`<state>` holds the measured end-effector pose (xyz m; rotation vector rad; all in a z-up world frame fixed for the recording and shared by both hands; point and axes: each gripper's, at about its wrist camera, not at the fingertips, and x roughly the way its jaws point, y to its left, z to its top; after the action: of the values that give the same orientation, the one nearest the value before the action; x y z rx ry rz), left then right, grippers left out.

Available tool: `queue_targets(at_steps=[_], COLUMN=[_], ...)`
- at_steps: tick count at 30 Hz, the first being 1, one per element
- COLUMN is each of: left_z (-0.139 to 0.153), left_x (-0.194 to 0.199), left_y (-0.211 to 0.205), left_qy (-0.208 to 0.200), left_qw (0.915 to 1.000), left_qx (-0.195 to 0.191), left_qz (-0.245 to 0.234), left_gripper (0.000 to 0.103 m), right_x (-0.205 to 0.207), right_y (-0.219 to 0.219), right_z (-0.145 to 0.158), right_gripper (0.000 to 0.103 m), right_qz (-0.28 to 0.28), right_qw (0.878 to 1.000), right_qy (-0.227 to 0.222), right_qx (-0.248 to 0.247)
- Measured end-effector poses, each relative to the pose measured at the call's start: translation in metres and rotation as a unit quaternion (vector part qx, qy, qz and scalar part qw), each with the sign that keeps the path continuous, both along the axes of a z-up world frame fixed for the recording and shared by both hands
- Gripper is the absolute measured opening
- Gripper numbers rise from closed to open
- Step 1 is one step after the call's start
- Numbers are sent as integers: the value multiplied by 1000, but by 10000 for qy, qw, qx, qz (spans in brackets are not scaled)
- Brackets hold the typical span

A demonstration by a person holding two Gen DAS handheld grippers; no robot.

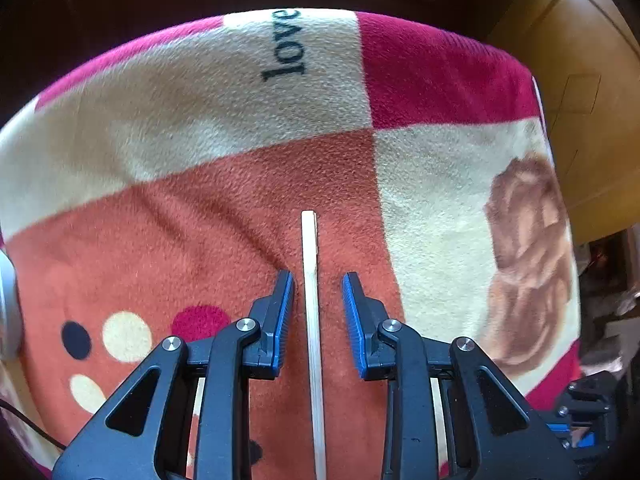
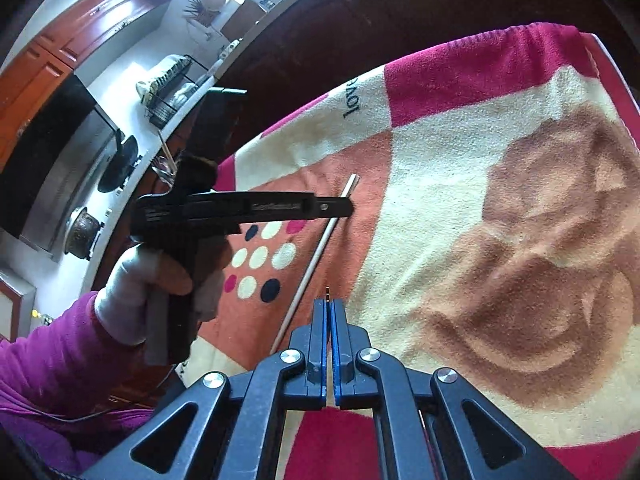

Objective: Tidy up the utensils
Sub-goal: 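Close the left tool on the pale chopstick while the right tool holds the fork, then carry the chopstick with the left tool while the right tool carries the fork to the canister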

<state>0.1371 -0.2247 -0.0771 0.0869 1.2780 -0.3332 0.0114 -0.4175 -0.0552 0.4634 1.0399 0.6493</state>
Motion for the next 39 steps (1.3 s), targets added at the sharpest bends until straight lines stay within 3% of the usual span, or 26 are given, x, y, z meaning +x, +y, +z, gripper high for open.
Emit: queue_targets(at_steps=[1,3,4,6,11,16,22,28,31,34,39], left_z=[0,-1,-2,-2,15,54,121,197,230,238,222], left_x=[-1,-2,-2,1,-15,-42,-59,-54,-45,-31,-12], left_y=[-2,-1,1,19,64,111,167,239,275,308,350], left_qy=[-49,-209,-176,66,-49,-425,-1007,-1773,-2337,-2635,-2996], left_qw=[10000,9994,9997,9995,9974,9929,9845,9687,9548,9418,9186], left_qx=[60,243,126,-296,-664,-992,-1203,-1274,-1119,-1092,-1161], left_qz=[-56,-155,-115,67,283,508,777,1179,1456,1779,2300], left_gripper=[24,8,5,4,4,4,4,4,4,4,4], right_x=[0,1,0,0,-2,3,17,39,51,66,85], right_y=[1,2,5,8,19,38,77,127,157,190,250], right_z=[0,0,0,2,16,34,66,120,153,184,213], right_gripper=[1,1,1,1,1,1,1,1,1,1,1], right_qz=[7,1,-2,3,90,237,519,801,918,920,772], right_qw=[10000,10000,10000,10000,9997,9989,9960,9884,9823,9761,9674], right_qy=[-5,-16,-26,-63,-223,-401,-722,-1288,-1632,-1969,-2401], right_qx=[11,39,28,34,-4,-53,-99,-50,-3,-13,-231])
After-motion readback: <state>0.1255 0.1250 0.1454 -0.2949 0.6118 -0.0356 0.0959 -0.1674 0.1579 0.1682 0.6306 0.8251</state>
